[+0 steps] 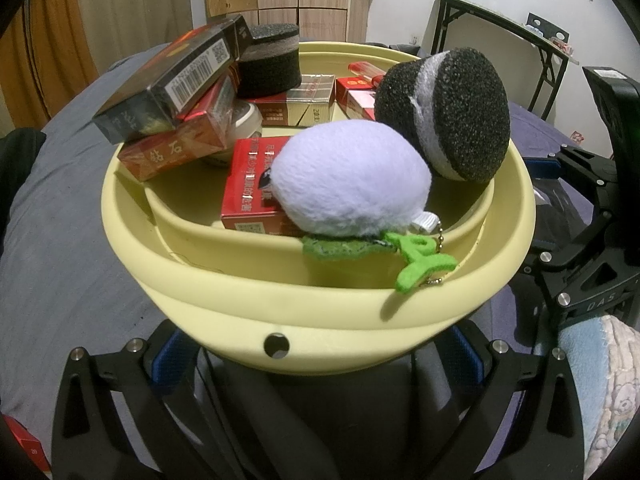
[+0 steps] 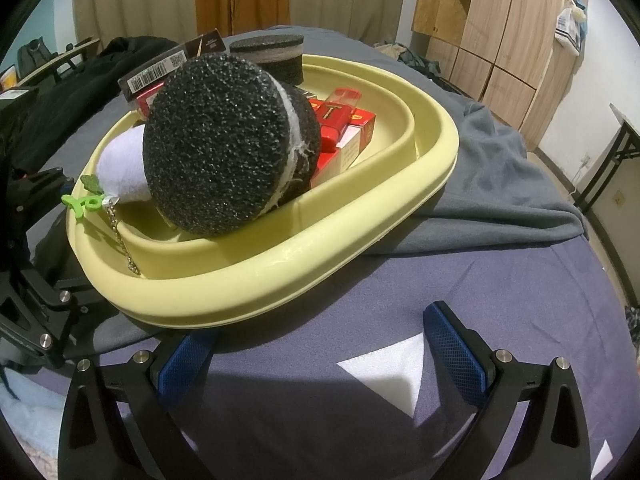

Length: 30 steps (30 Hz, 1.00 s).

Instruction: Organize rigid objects

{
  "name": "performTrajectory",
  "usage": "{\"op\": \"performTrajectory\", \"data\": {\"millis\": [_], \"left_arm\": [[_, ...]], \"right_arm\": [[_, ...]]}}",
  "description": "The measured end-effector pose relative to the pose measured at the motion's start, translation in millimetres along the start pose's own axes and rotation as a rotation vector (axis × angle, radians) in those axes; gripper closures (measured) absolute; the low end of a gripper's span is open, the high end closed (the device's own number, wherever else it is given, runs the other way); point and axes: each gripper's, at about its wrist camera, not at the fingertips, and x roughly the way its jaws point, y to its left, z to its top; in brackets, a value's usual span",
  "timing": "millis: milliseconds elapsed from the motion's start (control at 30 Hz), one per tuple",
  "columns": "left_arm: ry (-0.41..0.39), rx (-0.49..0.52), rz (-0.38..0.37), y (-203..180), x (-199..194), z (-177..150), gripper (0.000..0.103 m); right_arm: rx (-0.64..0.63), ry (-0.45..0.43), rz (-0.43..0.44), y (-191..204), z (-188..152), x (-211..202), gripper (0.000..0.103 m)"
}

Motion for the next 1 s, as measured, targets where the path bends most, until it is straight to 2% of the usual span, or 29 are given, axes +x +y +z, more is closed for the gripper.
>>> {"op": "performTrajectory", "data": {"millis": [1000], "left_arm": [[0.000,-0.001,0.000,1.9,-2.7,0.1,0.000]], "right_arm": [[0.004,0.000,0.003,-2.3,0.4,0.5,0.000]]}}
